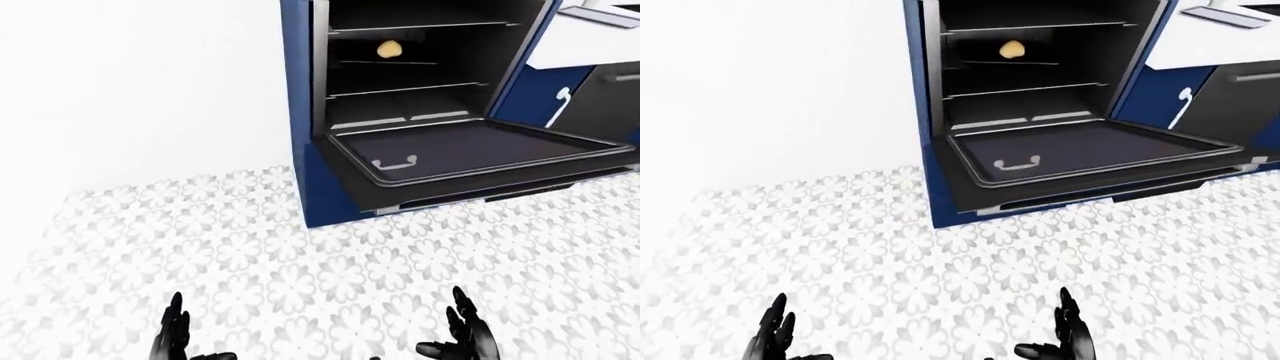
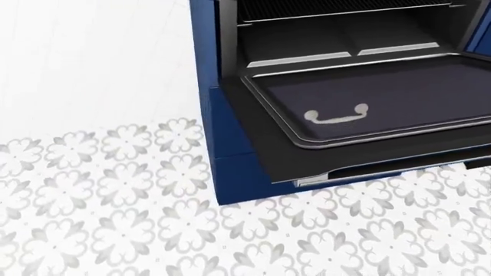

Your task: Close the oven door.

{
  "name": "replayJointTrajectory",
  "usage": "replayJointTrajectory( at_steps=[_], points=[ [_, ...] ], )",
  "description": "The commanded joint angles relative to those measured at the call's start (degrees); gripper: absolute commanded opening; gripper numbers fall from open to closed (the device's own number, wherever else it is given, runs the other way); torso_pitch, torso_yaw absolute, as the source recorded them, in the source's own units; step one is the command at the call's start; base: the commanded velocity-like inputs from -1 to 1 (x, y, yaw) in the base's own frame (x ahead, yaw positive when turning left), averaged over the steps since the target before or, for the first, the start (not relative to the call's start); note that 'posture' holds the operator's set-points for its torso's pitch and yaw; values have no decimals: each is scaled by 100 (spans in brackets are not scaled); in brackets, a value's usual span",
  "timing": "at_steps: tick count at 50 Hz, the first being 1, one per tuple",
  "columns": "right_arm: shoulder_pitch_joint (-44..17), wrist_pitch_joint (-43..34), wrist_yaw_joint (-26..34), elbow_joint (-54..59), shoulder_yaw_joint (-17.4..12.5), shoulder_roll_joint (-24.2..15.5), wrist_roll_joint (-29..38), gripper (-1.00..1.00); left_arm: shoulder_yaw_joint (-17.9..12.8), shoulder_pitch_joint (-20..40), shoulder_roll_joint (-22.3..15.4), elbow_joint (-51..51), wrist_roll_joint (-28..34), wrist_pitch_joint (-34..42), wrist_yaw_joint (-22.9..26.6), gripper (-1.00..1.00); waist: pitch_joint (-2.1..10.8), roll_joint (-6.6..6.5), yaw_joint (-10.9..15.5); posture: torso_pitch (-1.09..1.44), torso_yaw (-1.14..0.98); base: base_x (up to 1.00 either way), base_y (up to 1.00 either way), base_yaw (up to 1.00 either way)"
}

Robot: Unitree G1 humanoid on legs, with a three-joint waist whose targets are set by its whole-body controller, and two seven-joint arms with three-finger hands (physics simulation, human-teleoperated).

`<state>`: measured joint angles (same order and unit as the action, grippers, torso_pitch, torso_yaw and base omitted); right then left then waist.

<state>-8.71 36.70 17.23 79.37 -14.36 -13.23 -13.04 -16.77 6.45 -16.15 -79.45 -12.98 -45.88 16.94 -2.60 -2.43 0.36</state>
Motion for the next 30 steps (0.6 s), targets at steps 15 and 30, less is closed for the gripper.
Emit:
replayJointTrajectory(
  at_steps=[15,30],
  points=[
    [-108,104,57,-150,-43,-80,-103,100,-38,76,-69,94,-41,-115,16,100,145,317,118,0,0,0,16,0],
    [-88,134,51,-137,-19,-76,-87,100,-14,67,-53,97,-47,-124,5,100,66,-91,8,0,0,0,28,0]
  ],
)
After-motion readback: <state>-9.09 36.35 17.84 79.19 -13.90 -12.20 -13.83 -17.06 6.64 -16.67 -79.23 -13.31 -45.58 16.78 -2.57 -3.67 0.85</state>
